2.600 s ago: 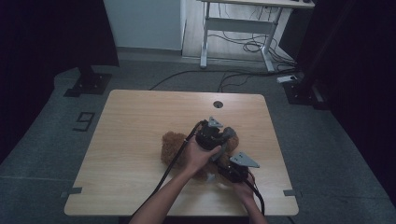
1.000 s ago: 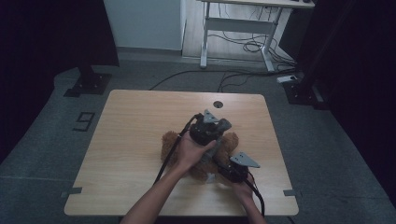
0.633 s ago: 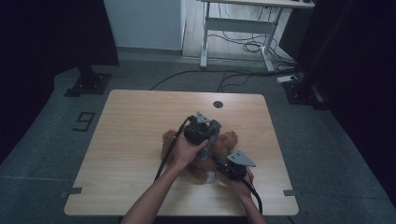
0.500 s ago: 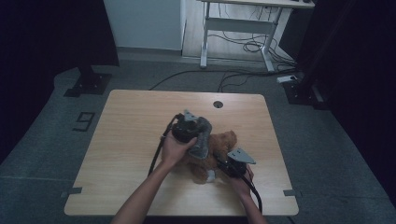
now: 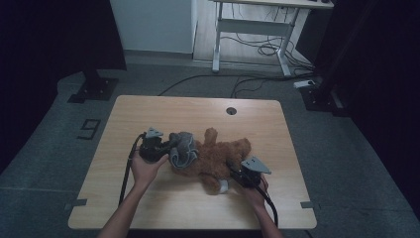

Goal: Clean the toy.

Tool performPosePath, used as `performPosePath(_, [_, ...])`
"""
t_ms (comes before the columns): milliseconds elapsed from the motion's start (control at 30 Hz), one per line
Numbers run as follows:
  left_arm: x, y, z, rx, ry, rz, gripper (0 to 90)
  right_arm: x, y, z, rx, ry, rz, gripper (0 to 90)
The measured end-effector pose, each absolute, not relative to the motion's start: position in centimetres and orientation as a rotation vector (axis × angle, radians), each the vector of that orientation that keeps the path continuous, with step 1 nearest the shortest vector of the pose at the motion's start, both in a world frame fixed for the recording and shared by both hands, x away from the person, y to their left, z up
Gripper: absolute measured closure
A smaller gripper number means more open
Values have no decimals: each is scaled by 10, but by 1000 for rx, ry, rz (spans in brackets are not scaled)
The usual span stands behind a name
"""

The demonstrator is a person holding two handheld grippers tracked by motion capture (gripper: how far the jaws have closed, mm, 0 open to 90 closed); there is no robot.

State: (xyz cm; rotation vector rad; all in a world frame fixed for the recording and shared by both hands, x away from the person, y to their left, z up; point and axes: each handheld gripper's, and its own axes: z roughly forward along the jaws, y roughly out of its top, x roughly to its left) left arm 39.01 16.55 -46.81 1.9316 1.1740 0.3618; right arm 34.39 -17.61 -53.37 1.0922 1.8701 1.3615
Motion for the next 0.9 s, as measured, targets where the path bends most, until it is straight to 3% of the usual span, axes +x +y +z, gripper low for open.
performPosePath(367, [400, 165, -473, 1875, 1198, 325, 757, 349, -173, -536, 1093, 1838, 1352, 577])
performPosePath(567, [425, 162, -473, 1854, 1239, 333, 757, 371, -167, -538, 1107, 1786, 1324, 580])
performPosePath(900, [446, 150, -438, 1827, 1166, 366, 750, 387, -178, -538, 1132, 1829, 1430, 573])
